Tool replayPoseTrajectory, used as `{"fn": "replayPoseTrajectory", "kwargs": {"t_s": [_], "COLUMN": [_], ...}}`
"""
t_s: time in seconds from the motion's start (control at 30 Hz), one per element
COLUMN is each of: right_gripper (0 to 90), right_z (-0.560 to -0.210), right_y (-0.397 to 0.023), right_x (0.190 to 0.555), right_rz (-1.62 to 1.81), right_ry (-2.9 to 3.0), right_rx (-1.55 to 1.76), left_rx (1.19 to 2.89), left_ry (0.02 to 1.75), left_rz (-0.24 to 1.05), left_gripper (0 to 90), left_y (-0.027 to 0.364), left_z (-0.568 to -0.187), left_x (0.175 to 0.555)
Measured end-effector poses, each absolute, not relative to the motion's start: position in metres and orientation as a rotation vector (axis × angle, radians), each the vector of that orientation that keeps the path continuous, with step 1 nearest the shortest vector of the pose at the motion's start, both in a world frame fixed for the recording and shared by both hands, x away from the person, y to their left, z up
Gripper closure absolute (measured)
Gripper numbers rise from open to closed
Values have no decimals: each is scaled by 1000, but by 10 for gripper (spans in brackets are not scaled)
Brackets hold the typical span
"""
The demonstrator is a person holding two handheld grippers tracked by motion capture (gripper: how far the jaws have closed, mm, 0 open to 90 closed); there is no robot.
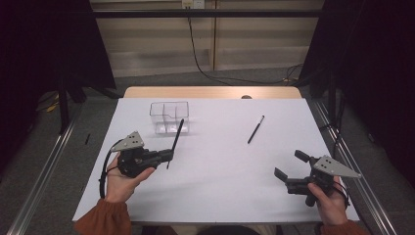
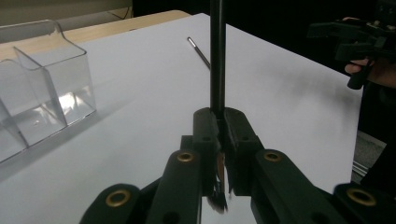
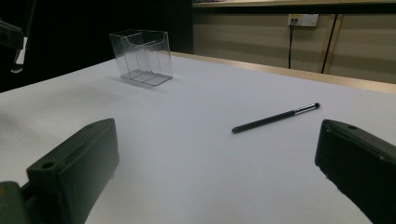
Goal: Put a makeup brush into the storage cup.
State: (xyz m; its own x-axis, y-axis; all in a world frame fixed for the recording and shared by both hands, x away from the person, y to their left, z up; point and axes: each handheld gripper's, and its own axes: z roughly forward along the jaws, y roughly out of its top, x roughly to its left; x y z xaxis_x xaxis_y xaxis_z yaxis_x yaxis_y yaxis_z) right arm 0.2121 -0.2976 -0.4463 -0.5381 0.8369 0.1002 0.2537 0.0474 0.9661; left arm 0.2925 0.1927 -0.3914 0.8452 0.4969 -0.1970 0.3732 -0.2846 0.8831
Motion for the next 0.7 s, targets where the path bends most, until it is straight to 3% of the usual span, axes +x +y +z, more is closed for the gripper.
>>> {"fn": "replayPoseTrajectory", "kwargs": {"t_s": [0.7], "right_gripper": [0], "right_z": [-436], "right_y": [-283], "right_x": [214], "right_rz": [1616], "right_ry": [1904], "right_rx": [1000], "left_rx": [1952], "left_ry": [563], "left_rz": [108], "left_gripper": [844], "left_y": [171], "left_z": [-379], "left_x": [284]}}
